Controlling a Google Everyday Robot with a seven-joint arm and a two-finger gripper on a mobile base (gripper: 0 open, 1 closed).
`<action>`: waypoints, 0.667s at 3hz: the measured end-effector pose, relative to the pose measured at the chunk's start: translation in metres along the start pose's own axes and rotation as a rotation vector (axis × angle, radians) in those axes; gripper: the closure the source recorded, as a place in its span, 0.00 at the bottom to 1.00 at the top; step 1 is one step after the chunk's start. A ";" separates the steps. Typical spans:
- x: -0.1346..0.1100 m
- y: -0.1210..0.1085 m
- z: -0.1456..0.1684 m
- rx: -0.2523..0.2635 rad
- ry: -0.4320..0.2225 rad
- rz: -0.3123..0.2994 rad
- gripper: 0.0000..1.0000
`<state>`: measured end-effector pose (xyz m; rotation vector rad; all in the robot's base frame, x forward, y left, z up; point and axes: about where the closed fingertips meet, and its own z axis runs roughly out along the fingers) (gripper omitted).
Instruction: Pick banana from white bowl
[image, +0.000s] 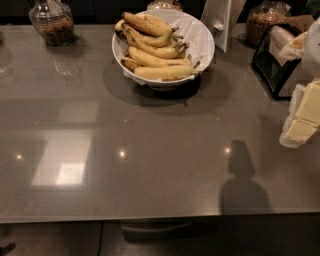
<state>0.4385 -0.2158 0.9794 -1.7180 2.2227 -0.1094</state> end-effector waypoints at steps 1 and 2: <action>-0.002 -0.001 -0.001 0.007 -0.007 -0.003 0.00; -0.034 -0.012 0.001 0.043 -0.109 -0.051 0.00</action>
Offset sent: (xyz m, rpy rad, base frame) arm 0.0496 0.0799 0.0219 0.2155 -0.1900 0.1892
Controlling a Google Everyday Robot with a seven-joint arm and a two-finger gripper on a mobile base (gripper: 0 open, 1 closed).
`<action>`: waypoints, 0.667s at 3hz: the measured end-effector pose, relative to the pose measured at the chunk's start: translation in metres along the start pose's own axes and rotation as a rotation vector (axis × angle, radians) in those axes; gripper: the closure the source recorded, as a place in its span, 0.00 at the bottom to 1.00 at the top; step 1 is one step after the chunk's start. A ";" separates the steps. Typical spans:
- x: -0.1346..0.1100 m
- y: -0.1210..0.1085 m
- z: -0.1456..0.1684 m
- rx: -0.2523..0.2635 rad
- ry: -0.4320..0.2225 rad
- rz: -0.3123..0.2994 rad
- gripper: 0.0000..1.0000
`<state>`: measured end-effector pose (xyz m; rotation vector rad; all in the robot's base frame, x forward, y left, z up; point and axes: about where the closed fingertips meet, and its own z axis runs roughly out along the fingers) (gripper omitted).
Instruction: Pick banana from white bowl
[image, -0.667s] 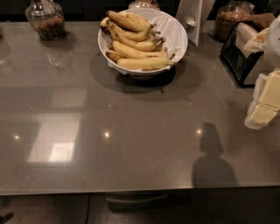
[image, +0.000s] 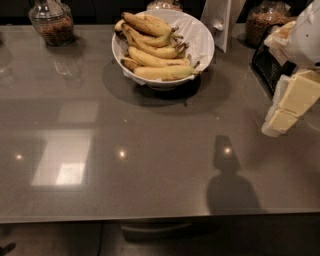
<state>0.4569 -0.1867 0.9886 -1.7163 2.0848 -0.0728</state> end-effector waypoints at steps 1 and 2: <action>-0.053 -0.022 0.010 0.019 -0.204 -0.050 0.00; -0.113 -0.040 0.021 -0.013 -0.412 -0.081 0.00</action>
Offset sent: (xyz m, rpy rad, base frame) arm 0.0940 0.1609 0.0490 0.5854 -0.1266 0.3241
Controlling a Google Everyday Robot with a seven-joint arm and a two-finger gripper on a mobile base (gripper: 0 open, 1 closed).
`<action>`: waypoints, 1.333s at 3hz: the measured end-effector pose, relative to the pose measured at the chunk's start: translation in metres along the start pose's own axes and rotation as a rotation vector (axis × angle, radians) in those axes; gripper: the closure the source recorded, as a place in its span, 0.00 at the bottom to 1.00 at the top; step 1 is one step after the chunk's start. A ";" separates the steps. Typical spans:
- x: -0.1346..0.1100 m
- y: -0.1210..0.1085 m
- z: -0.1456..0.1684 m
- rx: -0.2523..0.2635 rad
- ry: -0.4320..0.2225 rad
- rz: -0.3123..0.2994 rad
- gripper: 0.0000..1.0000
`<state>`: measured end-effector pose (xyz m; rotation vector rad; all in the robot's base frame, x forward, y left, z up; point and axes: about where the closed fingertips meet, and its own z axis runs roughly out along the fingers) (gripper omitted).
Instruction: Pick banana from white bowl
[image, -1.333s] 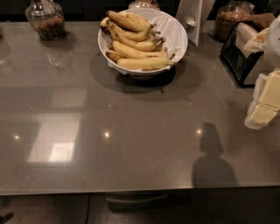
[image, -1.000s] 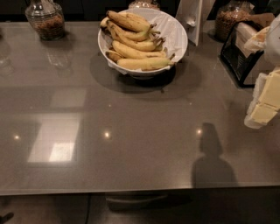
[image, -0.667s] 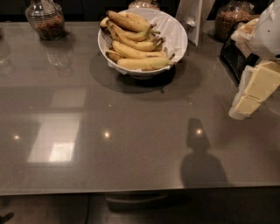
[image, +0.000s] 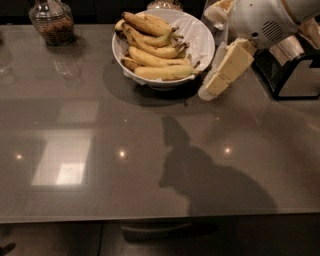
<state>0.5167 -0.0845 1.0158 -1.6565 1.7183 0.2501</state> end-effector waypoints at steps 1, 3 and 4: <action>-0.048 -0.021 0.032 -0.041 -0.119 -0.046 0.00; -0.050 -0.030 0.040 0.002 -0.144 -0.063 0.00; -0.054 -0.055 0.056 0.092 -0.197 -0.101 0.00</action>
Offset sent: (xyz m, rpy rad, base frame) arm 0.0226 0.0446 0.0103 0.0789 -0.0093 0.0807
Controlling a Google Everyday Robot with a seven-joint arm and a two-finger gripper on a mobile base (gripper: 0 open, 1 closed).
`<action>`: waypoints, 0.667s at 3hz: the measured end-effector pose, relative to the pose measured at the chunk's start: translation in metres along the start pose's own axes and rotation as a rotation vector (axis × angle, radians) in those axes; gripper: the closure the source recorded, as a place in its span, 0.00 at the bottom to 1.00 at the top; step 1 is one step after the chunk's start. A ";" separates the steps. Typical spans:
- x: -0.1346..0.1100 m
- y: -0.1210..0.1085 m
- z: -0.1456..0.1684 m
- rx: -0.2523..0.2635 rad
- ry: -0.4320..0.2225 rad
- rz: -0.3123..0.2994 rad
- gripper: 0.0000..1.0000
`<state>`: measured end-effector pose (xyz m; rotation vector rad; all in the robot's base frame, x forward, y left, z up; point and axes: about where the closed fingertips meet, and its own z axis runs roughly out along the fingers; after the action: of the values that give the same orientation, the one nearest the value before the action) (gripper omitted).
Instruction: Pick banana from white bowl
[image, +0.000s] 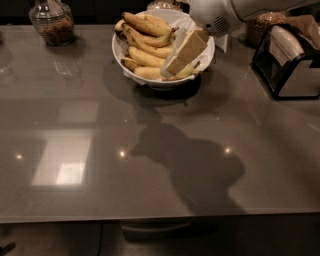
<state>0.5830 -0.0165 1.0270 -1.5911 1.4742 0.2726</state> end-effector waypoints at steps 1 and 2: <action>0.003 -0.036 0.028 0.076 -0.057 -0.055 0.00; 0.003 -0.036 0.028 0.077 -0.057 -0.055 0.00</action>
Offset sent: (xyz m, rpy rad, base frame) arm 0.0358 0.0121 -0.0002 0.0394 -0.0833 0.0060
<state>0.6266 -0.0032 1.0259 -1.5475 1.3792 0.2257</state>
